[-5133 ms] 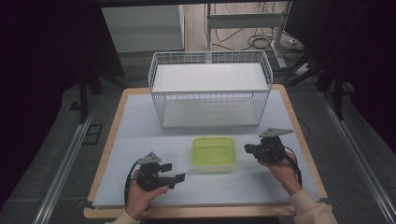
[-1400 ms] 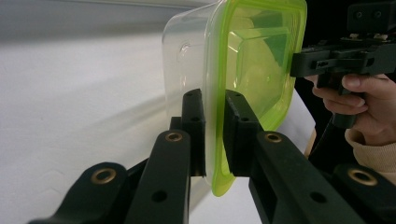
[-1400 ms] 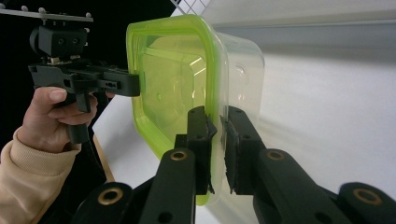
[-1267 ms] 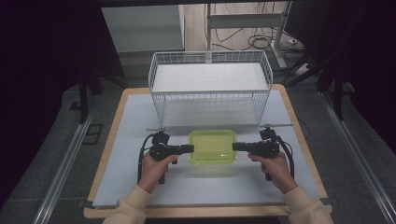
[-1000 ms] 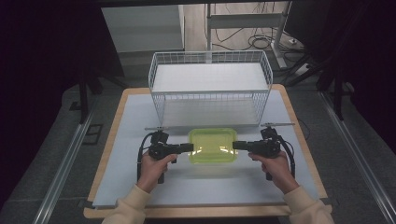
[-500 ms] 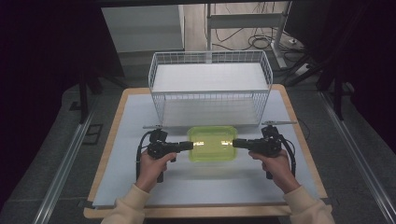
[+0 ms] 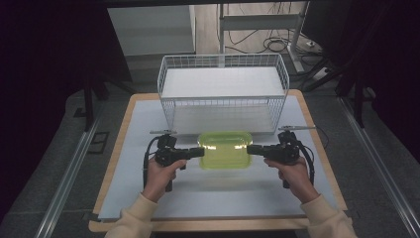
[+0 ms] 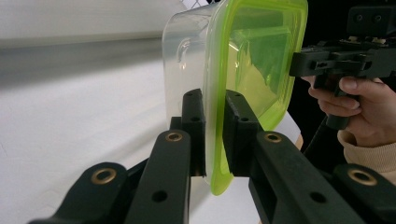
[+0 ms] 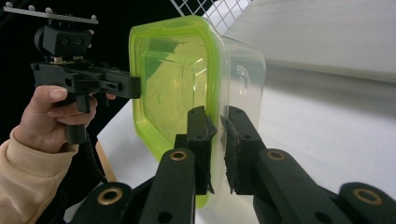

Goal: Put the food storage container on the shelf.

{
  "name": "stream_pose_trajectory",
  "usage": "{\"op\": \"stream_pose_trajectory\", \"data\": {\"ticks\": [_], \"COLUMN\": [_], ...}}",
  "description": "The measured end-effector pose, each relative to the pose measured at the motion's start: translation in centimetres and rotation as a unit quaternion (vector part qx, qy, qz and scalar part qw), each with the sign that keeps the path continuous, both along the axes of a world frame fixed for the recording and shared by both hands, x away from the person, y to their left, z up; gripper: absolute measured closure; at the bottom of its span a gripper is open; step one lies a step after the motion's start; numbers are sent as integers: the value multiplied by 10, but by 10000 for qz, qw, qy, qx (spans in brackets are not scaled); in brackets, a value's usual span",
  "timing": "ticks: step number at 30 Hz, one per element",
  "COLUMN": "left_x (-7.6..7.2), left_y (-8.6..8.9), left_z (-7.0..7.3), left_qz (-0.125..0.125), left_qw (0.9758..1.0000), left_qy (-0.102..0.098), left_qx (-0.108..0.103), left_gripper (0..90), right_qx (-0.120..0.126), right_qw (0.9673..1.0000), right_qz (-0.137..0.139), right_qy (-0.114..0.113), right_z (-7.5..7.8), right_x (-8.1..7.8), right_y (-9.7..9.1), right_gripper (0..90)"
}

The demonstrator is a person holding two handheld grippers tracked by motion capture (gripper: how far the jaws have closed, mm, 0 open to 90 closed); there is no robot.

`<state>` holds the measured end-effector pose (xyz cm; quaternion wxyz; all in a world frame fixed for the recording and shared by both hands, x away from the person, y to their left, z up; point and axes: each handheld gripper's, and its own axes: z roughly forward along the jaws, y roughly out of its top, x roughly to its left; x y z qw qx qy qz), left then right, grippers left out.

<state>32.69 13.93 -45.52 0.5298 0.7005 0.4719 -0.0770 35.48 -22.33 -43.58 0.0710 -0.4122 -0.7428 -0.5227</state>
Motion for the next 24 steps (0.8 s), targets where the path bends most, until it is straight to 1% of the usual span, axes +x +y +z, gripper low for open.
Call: {"op": "stream_pose_trajectory", "data": {"ticks": [1,2,9,11,12,15,16,18,23,24], "left_x": [0,0,1,2,2,3,4,4,6,6], "left_y": [0,0,-1,-1,-1,0,-1,0,1,1], "left_z": [1,2,9,14,14,19,21,22,33,33], "left_qz": [16,-4,-13,-13,-13,-36,-26,-29,-19,-19], "left_qw": [10000,10000,10000,10000,10000,9999,9999,9999,9997,9997], "left_qy": [19,-12,-32,-64,-64,-134,-132,-151,-247,-247], "left_qx": [-9,4,9,18,18,31,7,22,18,18], "left_gripper": [806,806,806,806,806,807,807,806,807,807], "right_qx": [10,17,44,58,58,51,56,64,87,97], "right_qw": [10000,10000,10000,10000,10000,9999,9999,9998,9996,9996], "right_qz": [-8,-7,-17,-33,-33,-32,-34,-48,-44,-49], "right_qy": [2,-23,-31,-73,-73,-127,-159,-181,-265,-275], "right_z": [1,2,8,11,11,18,20,22,31,33], "right_x": [0,0,0,0,0,-1,-1,-1,0,0], "right_y": [0,0,-1,-2,-2,-1,-1,-1,0,0], "right_gripper": [813,813,813,813,813,813,813,813,813,813]}}
